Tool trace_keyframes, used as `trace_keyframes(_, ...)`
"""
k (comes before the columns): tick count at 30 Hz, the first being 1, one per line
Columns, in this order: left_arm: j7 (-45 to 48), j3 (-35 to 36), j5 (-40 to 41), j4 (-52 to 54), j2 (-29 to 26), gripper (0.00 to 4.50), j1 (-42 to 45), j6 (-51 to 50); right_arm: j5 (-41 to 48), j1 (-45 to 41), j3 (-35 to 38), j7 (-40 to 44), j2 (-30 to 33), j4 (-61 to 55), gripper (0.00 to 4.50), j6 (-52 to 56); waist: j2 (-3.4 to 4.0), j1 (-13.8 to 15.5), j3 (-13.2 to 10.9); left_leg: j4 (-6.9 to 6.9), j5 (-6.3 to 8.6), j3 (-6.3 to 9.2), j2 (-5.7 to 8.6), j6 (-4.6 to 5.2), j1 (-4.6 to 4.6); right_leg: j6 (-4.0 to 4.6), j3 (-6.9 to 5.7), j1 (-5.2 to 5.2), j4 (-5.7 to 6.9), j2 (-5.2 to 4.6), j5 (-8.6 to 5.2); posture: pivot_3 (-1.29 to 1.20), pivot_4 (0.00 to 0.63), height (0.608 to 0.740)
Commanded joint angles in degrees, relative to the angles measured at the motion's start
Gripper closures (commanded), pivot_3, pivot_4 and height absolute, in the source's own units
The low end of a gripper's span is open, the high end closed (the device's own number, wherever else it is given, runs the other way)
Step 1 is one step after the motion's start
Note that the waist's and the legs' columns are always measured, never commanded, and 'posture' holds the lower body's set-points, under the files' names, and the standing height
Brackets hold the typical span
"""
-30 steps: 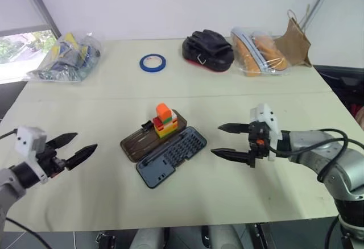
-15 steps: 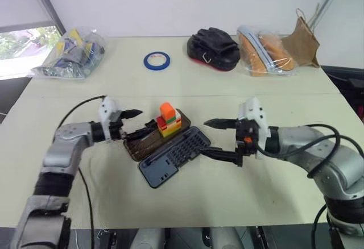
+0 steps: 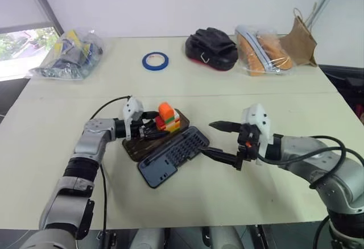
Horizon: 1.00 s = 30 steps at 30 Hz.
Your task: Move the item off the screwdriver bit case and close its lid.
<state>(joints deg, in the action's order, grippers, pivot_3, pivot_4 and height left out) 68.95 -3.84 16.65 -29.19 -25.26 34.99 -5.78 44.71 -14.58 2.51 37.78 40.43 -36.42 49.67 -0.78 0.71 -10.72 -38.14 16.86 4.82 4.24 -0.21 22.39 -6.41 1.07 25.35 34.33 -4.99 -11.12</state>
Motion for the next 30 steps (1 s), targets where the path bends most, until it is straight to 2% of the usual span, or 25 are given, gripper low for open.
trace_keyframes(1, -0.55, 0.22, -0.8, 0.29, 0.28, 1.81, 0.56, 1.69, 0.65, -0.4, 0.68, -0.26, -0.49, -1.44, 0.0, -1.08, 0.0, -0.02, 0.0, 0.0, 0.0, 0.0, 0.0, 0.0, 0.0, 0.0, 0.0, 0.0, 0.0, 0.0, 0.0, 0.0, 0.15, 0.74)
trace_keyframes(3, -1.04, 0.66, -0.92, 0.12, 0.52, 2.86, 0.47, 1.99, 0.35, -0.53, 0.54, 0.0, -0.48, -0.95, 0.0, -1.32, 0.0, -0.08, 0.0, 0.0, 0.0, 0.0, 0.0, 0.0, 0.0, 0.0, 0.0, 0.0, 0.01, 0.01, 0.0, 0.0, 0.15, 0.74)
trace_keyframes(4, -1.19, 0.82, -0.91, 0.26, 0.6, 3.22, 0.38, 2.01, 0.19, -0.61, 0.42, 0.15, -0.49, -0.69, 0.0, -1.46, 0.0, -0.06, 0.0, 0.0, 0.0, 0.0, 0.0, 0.0, 0.0, 0.0, 0.0, 0.0, 0.01, 0.01, 0.0, 0.0, 0.15, 0.74)
trace_keyframes(9, -2.53, 1.57, 0.11, 3.34, 1.16, 3.15, -0.25, 0.8, -0.6, -1.15, -0.4, 0.75, -0.8, 0.61, 0.0, -2.13, 0.0, -0.04, 0.0, -0.03, 0.0, 0.0, 0.0, 0.0, 0.0, 0.0, 0.0, 0.0, 0.03, 0.01, 0.0, 0.0, 0.15, 0.74)
trace_keyframes(13, -3.92, 4.85, 7.38, 18.27, -0.81, 3.15, -1.78, -9.96, -1.07, -0.94, -0.55, 1.12, -0.96, 1.18, 0.0, -2.73, -0.01, -0.14, 0.0, -0.03, 0.0, 0.0, 0.0, 0.0, 0.0, 0.0, 0.01, 0.01, 0.05, 0.01, 0.0, 0.0, 0.15, 0.74)
trace_keyframes(16, -8.41, 9.46, 8.56, 21.32, -3.69, 3.15, -1.28, -12.58, -0.94, -0.41, -0.39, 1.04, -1.2, 1.32, 0.0, -2.96, 0.01, -0.17, 0.01, -0.03, 0.0, 0.02, -0.02, 0.0, -0.01, 0.0, 0.03, 0.02, 0.08, 0.01, 0.0, 0.0, 0.15, 0.74)
trace_keyframes(22, -16.4, 9.84, -0.18, 5.49, -7.95, 3.15, 6.41, -5.58, -0.87, -0.8, -1.88, 1.32, -2.34, 1.68, 0.0, -3.17, 0.03, -0.03, 0.02, -0.04, -0.04, -0.01, -0.02, -0.06, -0.11, 0.0, 0.02, -0.02, 0.22, 0.08, 0.01, 0.0, 0.15, 0.74)
trace_keyframes(25, -16.23, 8.84, -3.14, -6.71, -7.8, 3.15, 10.97, -0.01, -0.95, -2.14, -2.42, 1.8, -2.79, 2.44, 0.0, -3.3, 0.01, 0.05, 0.02, -0.09, -0.04, -0.01, 0.02, -0.05, -0.1, 0.0, 0.01, -0.05, 0.22, 0.07, 0.01, 0.0, 0.15, 0.74)
trace_keyframes(30, -22.71, 8.2, -9.32, -28.04, -7.67, 3.15, 18.32, 11.03, -1.8, -3.13, -2.71, 2.0, -2.92, 3.07, 0.0, -3.63, -0.03, -0.01, 0.03, -0.1, -0.04, -0.02, 0.03, -0.05, -0.1, 0.0, -0.01, -0.03, 0.23, 0.07, 0.01, 0.0, 0.15, 0.74)
